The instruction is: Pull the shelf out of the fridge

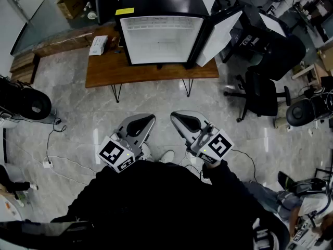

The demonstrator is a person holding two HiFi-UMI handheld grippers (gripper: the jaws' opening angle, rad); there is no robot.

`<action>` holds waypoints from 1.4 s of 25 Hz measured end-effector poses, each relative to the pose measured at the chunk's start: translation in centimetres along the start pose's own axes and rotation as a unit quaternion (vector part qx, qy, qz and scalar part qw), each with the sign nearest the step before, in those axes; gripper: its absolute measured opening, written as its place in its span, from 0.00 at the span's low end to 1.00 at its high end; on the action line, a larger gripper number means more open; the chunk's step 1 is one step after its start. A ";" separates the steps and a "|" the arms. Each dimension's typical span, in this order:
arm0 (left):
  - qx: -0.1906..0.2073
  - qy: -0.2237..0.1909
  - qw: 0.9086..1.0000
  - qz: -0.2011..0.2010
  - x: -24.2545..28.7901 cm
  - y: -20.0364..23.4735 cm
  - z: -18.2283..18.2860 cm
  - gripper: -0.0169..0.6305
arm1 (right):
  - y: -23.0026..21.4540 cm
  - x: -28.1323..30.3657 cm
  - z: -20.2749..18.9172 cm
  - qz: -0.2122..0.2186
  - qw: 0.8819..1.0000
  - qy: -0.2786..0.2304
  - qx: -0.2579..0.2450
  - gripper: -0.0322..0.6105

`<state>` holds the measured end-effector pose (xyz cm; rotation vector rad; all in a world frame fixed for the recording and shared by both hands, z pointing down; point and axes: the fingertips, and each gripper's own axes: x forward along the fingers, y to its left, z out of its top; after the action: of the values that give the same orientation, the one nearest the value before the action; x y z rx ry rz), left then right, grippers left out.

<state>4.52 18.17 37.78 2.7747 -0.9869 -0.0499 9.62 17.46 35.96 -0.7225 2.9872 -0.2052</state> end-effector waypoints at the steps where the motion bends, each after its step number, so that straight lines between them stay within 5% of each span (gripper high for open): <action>1: 0.000 0.003 1.000 0.000 0.1 -0.3 -0.1 0.04 | 0.1 -0.2 0.0 0.002 1.000 0.000 0.001 0.06; 18: 0.003 -0.013 0.999 0.039 1.7 -2.0 0.7 0.04 | -1.6 -2.8 1.1 0.005 0.998 -0.051 -0.024 0.06; 30: 0.014 -0.011 0.999 0.038 3.9 8.0 0.7 0.04 | -7.3 5.9 -1.2 0.009 0.999 -0.028 0.045 0.06; 35: 0.015 -0.015 0.999 0.032 5.2 14.8 1.5 0.04 | -10.8 11.4 -1.4 -0.005 1.000 -0.017 0.025 0.06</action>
<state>-0.82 3.44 39.41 2.7750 -1.0917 -0.0694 4.20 2.89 38.56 -0.7286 2.9358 -0.2648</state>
